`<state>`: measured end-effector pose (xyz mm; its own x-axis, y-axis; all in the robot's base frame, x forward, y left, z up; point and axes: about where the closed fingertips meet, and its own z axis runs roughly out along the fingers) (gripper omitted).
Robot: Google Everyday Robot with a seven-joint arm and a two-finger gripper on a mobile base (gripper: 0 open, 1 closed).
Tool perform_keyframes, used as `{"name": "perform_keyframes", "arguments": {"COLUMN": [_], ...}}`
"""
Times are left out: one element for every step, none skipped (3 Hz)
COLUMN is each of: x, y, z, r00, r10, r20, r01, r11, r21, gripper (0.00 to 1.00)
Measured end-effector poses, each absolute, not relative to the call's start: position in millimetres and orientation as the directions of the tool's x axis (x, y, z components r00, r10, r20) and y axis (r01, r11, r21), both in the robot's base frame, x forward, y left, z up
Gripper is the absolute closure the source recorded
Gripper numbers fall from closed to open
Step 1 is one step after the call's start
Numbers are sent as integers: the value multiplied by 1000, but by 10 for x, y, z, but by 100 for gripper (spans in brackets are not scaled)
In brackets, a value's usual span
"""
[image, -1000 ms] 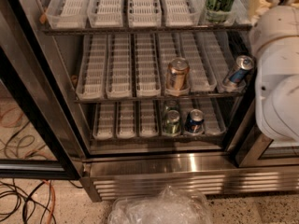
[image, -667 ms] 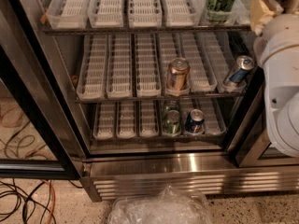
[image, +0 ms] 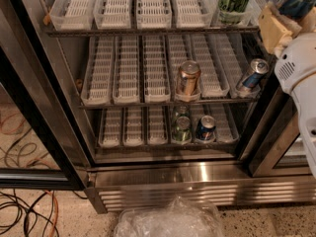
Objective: Pick redbull can from top shelf of fridge
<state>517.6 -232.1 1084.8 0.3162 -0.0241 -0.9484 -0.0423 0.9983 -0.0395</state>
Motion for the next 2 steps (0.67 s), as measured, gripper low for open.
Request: {"name": "perform_keyframes", "arguments": {"x": [5176,5163], "y": [-2321,-2247], "z": [10848,10854], "r00": [316,323], "r10": [-24,-28], "r20": [-948,-946], "r01": [-42,-65], "r11": [998,997], "r21": [-40,-51], "gripper": [100,100]}}
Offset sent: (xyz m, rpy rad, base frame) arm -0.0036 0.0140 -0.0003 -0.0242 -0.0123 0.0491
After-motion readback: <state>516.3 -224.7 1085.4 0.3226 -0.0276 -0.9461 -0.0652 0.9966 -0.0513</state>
